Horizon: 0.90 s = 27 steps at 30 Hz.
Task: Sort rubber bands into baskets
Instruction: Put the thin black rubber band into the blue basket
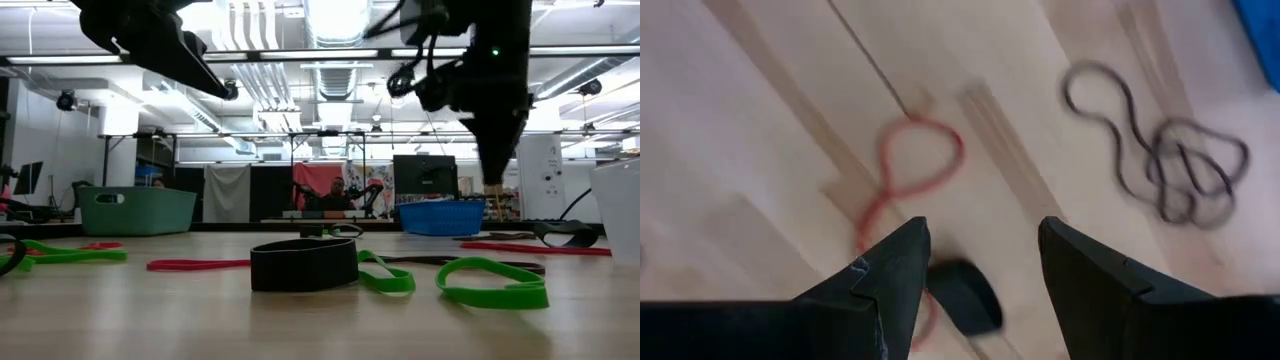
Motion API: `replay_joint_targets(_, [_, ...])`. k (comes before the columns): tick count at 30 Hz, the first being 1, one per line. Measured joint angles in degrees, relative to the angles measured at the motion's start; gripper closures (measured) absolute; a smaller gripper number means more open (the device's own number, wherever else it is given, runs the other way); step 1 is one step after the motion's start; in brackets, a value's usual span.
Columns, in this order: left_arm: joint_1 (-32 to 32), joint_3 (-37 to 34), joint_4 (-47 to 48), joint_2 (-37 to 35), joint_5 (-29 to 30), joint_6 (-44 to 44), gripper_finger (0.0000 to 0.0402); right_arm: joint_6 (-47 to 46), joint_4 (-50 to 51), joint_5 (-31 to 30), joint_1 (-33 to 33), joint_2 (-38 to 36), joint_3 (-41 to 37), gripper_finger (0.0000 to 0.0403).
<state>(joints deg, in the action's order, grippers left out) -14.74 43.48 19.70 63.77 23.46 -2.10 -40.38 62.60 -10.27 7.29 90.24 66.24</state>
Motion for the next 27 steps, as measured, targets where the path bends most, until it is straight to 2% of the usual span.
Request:
replay_joint_targets(5, [0.0, 0.0, 0.0, 0.0, 0.0, -0.4, 0.026, 0.1, 3.0, 0.6, 0.0, -1.6, -2.3, 0.0218])
replay_joint_targets(8, [0.0, -0.1, 0.0, 0.0, 0.0, -0.4, 0.026, 0.1, 2.7, 3.3, 0.0, -4.1, -4.8, 0.0218])
replay_joint_targets(13, [0.0, -0.1, 0.0, 0.0, 0.0, -0.4, 0.026, 7.0, 2.2, 5.0, 1.7, -7.5, -9.8, 0.0218])
replay_joint_targets(18, [0.0, -0.5, -0.4, 0.0, 0.1, -0.4, 0.026, 12.2, -1.7, 6.4, 2.6, -9.0, -14.5, 0.0218])
replay_joint_targets(27, [0.0, -1.0, -0.8, 0.0, 0.2, -0.4, 0.026, 12.5, -6.3, 5.8, 2.6, -9.2, -17.7, 0.0218])
